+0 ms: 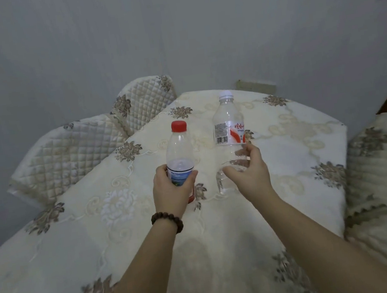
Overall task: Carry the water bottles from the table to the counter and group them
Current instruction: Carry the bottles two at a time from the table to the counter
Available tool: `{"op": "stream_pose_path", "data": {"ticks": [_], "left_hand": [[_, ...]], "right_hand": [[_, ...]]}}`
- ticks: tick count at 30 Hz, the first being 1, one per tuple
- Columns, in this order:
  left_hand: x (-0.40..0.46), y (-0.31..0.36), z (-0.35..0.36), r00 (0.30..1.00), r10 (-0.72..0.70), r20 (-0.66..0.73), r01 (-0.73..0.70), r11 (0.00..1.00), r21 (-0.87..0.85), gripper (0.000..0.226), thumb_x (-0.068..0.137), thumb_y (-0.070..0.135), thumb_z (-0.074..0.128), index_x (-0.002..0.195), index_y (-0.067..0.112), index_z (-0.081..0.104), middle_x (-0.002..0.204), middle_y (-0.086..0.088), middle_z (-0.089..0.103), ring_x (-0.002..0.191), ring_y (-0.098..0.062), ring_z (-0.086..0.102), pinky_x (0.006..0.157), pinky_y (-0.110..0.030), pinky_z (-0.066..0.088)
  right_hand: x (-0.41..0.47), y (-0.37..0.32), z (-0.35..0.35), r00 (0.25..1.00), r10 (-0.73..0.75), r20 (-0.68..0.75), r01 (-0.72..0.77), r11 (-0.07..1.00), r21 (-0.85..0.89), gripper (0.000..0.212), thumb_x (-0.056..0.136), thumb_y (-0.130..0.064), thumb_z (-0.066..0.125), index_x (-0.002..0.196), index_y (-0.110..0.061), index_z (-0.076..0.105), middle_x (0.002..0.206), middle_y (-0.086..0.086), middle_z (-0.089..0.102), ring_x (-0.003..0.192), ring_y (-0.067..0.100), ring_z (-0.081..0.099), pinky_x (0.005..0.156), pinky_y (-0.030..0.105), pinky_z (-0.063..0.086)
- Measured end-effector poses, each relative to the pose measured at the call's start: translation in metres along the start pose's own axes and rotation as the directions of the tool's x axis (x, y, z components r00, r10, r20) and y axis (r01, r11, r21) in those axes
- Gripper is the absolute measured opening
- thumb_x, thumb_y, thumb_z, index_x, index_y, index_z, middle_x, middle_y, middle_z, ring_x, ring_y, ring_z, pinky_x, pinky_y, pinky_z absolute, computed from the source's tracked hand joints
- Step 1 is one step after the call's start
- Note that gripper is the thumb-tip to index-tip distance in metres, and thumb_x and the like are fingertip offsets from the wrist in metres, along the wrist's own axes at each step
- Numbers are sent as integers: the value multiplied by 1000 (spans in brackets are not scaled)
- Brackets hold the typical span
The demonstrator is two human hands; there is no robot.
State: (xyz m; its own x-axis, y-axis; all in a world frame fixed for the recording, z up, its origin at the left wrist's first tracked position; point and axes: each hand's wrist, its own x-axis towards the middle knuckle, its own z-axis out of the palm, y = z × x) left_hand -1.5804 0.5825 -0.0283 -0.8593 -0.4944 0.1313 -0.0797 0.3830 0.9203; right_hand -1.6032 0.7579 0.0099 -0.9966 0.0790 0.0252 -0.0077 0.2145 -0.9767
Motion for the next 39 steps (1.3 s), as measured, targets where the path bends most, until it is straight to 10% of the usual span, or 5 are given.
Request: {"op": "stream_pose_path", "data": {"ticks": [7,14,19,24,39], "left_hand": [[-92,29,-56,997,57,58,-50,992,-116,52,72,38,80,110,21,48,109,1,61,96,-15,60,77,-25,50],[-169,37,-96,982,106,157,-76,979,-187,52,71,41,80,109,23,50,108,3,62,98,-14,62,80,-29,53],[-207,47,-109,960,163,227,-120,974,-194,49,73,40,78,108,23,49,108,2,61,96,-14,60,77,-25,49],[-248,68,-95,927,202,317,-141,968,-206,49,73,40,78,108,23,48,105,6,58,94,-13,59,75,-24,46],[-525,166,11,450,434,780,-176,900,-399,52,69,41,81,106,22,50,100,12,60,92,-7,59,75,-21,46]], "right_hand": [[-123,-6,-15,988,80,-132,-44,966,257,44,83,-21,70,121,-15,48,111,6,56,98,24,64,71,31,58],[-219,-20,-26,977,102,-189,-66,980,185,77,78,-39,75,141,-17,37,111,4,57,99,22,65,73,36,59],[-275,-28,-45,971,77,-226,-51,992,119,41,71,-38,81,101,-21,60,99,0,61,90,19,65,81,46,58],[-324,-22,-92,931,35,-364,-8,997,76,44,71,-28,83,109,-21,61,103,-1,70,96,15,66,74,21,54],[-565,18,-316,447,64,-892,-139,990,1,54,68,-35,82,116,-22,58,112,-2,65,103,14,61,87,32,51]]}}
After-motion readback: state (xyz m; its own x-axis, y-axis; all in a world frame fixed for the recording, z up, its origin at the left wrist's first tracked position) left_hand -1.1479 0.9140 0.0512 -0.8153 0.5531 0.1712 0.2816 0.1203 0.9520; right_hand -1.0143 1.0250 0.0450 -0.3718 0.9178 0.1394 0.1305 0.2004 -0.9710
